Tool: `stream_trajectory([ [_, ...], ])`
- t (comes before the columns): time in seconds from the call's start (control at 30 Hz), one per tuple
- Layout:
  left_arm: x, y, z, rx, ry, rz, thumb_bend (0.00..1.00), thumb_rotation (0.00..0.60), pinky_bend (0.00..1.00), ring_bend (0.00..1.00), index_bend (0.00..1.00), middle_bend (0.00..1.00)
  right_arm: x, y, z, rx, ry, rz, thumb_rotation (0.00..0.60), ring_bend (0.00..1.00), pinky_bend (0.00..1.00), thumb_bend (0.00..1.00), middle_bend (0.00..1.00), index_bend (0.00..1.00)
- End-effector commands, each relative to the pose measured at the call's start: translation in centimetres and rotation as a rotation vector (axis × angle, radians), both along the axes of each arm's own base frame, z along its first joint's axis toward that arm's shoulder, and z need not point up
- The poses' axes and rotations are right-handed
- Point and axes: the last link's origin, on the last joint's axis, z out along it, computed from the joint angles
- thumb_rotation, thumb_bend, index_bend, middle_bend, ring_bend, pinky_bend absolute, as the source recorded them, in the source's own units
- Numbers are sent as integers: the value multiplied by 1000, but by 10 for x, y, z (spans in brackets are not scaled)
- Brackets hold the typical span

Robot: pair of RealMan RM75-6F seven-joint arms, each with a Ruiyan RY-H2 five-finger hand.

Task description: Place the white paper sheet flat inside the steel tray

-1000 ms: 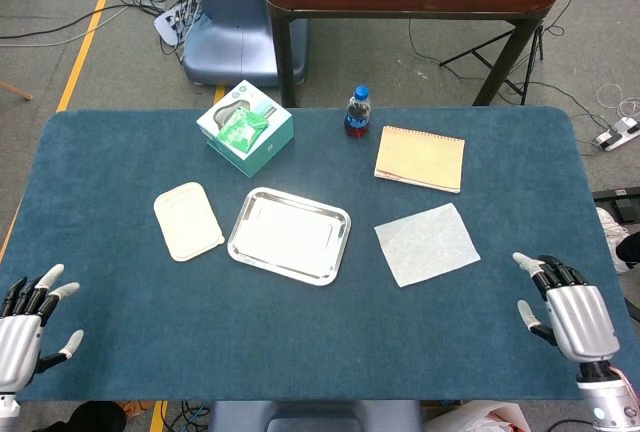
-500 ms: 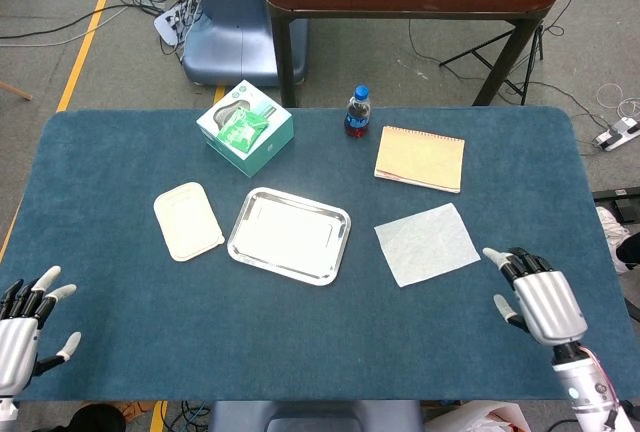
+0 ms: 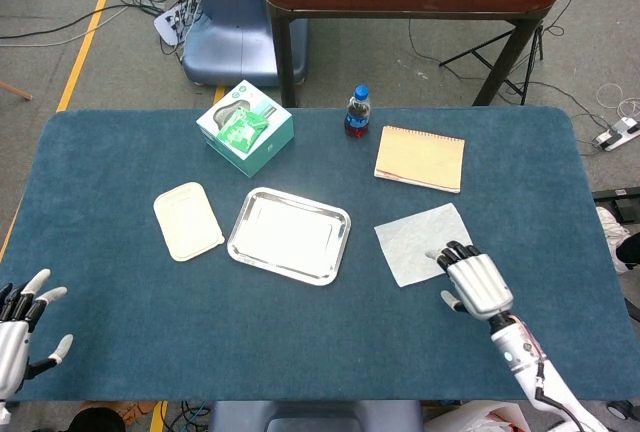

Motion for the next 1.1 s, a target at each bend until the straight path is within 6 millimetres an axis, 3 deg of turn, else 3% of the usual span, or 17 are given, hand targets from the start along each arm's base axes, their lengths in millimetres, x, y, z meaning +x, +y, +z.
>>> stream_trajectory([
  [0.03, -1, -1, 0, -1, 1, 5, 243, 600, 0, 97, 249, 91, 3, -10, -13, 15, 11, 10, 600, 180, 332, 276, 302, 266],
  [0.4, -6, -3, 3, 9, 1, 12, 242, 600, 0, 97, 249, 91, 10, -26, -54, 58, 23, 30, 600, 180, 331, 257, 305, 304],
  [1.1, -10, -6, 4, 9, -1, 20, 243, 600, 0, 97, 249, 91, 11, -32, -77, 64, 61, 34, 600, 181, 332, 205, 314, 336],
])
